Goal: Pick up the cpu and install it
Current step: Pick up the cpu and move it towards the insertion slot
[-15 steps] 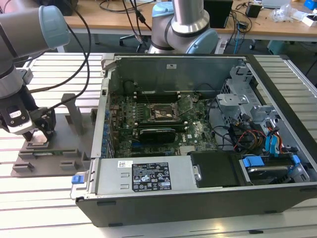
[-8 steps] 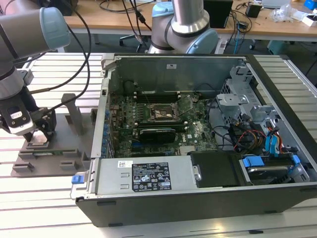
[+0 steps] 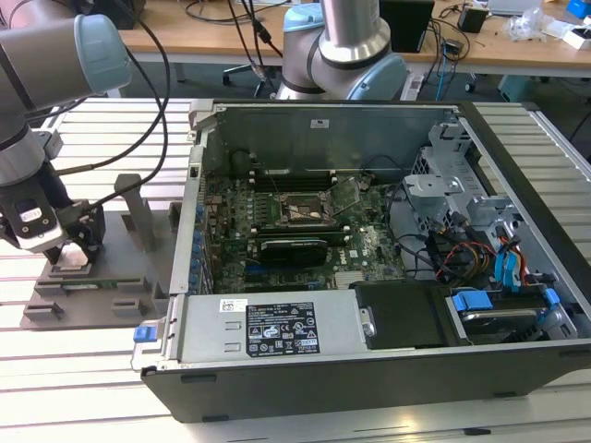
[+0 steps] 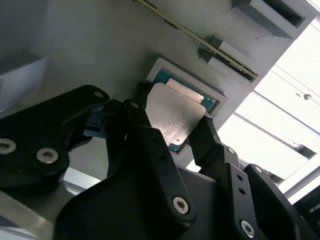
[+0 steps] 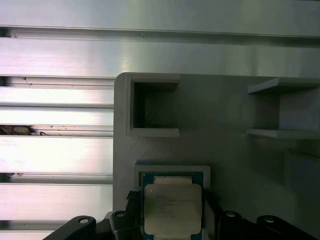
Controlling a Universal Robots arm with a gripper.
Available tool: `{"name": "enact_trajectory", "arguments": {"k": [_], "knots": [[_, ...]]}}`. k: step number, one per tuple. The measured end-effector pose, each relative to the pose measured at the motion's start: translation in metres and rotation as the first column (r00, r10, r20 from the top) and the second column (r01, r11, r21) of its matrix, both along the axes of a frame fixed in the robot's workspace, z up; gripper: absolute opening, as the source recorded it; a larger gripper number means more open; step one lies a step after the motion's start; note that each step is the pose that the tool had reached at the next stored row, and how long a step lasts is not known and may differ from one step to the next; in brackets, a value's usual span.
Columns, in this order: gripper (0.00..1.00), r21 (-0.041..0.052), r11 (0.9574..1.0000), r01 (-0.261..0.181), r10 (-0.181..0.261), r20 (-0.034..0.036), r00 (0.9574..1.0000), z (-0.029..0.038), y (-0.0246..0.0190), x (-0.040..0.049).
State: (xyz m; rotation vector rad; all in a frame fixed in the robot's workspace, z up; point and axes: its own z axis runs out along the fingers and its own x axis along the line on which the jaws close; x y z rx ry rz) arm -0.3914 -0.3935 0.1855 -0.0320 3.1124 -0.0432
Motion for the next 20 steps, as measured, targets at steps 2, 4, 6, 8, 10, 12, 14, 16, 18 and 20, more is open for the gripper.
{"name": "enact_trajectory", "arguments": {"k": [2,4,6,8,10,12,14,16,18,20], "knots": [[0.58,0.0,1.0,0.0,0.0,0.0,1.0,-0.0001,0.0,0.0],[0.55,-0.0001,1.0,0.0,0.0,0.0,1.0,-0.0002,0.0,0.0],[0.55,0.0,1.0,0.0,0.0,0.0,1.0,-0.0002,0.0,0.0],[0.55,-0.0001,1.0,0.0,0.0,0.0,1.0,-0.0003,0.0,0.0],[0.55,0.0,1.0,0.0,0.0,0.0,1.0,-0.0004,0.0,0.0],[0.55,-0.0002,1.0,0.0,0.0,0.0,1.0,-0.0004,0.0,0.0],[0.55,-0.0017,1.0,0.0,0.0,0.0005,1.0,0.0026,0.0,0.0002],[0.55,-0.0025,1.0,0.0,0.0,0.0,1.0,0.0081,0.0001,0.0],[0.55,-0.003,1.0,0.0,0.0,0.0001,1.0,0.0143,0.0001,0.0],[0.55,-0.0032,1.0,0.0,0.0,0.0001,1.0,0.0194,0.0001,0.0]]}}
